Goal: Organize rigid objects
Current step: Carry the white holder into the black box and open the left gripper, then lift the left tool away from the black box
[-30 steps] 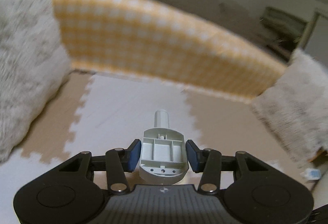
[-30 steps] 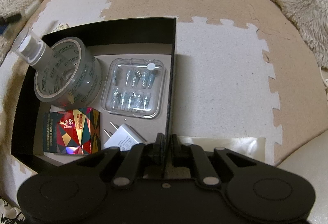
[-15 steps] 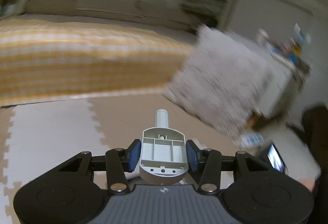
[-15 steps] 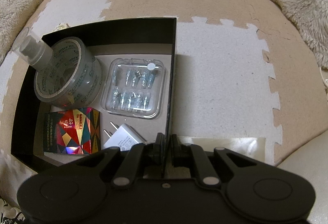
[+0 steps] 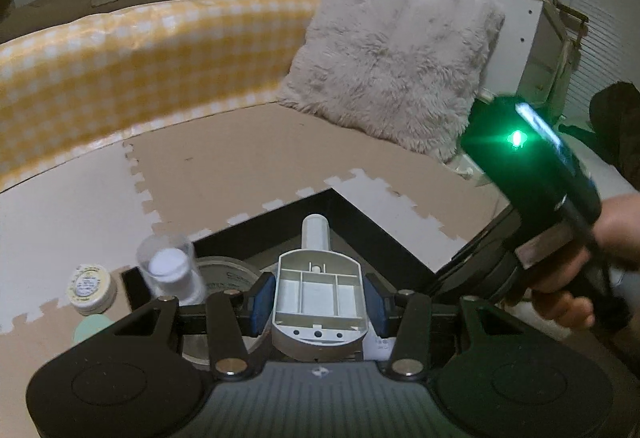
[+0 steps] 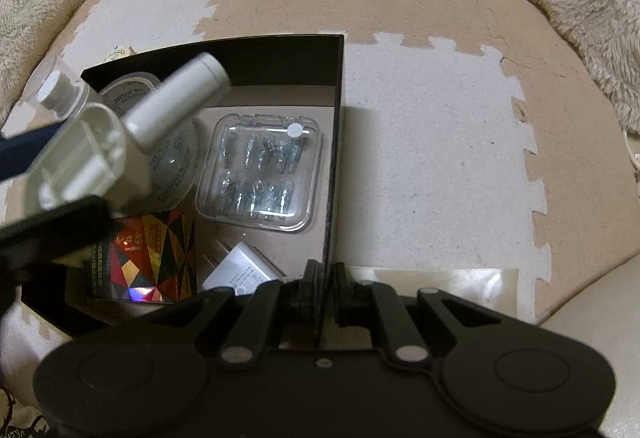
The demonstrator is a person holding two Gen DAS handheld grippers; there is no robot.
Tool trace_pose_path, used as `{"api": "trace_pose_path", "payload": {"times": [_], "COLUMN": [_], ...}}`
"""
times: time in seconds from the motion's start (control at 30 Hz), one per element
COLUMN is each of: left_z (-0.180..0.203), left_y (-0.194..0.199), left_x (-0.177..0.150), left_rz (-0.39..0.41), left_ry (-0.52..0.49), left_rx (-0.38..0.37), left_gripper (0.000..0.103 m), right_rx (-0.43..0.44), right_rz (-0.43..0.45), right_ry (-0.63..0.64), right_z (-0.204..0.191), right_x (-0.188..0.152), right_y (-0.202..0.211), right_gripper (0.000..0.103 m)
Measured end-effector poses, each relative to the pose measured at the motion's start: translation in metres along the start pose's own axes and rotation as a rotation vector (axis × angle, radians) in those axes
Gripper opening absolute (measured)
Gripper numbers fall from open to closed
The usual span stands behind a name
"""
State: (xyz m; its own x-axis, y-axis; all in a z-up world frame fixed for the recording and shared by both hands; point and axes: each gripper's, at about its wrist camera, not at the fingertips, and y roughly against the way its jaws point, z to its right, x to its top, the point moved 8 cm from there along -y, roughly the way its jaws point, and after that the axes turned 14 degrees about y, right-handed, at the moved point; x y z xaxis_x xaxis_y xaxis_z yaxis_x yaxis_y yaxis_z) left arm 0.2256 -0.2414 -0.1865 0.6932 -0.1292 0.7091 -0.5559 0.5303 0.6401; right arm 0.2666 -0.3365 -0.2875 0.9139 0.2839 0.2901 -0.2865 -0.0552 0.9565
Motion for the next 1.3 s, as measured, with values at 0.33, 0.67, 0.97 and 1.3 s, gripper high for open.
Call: {"api": "trace_pose_path", "payload": {"times": [0.33, 0.67, 0.97, 1.3], "left_z": [0.002, 0.01, 0.024, 0.033], "left_y": [-0.018, -0.013, -0.004, 0.012], "left_x": [-0.027, -0.027, -0.028, -0.022], "left_rz": [-0.082, -0.144, -0.179, -0.211], "left_ry": [-0.038, -0.033, -0.08, -0.113], "left_rx": [-0.036, -0.062, -0.091, -0.111], "left_gripper": [0.058, 0.09, 0.103, 0.103], "right_rx": [0.002, 0.007, 0.007, 0.008], "right_rz": [0.001, 0.003, 0.003, 0.004], "right_ry": [0.004, -0.001, -0.001, -0.001], "right_z": [-0.001, 0.0, 0.0, 0.0], "right_x": [0.0, -0.001, -0.001, -0.001], "right_y": [-0.001, -0.001, -0.001, 0.0], "right_gripper": [0.008, 0.008, 0.008, 0.008]}}
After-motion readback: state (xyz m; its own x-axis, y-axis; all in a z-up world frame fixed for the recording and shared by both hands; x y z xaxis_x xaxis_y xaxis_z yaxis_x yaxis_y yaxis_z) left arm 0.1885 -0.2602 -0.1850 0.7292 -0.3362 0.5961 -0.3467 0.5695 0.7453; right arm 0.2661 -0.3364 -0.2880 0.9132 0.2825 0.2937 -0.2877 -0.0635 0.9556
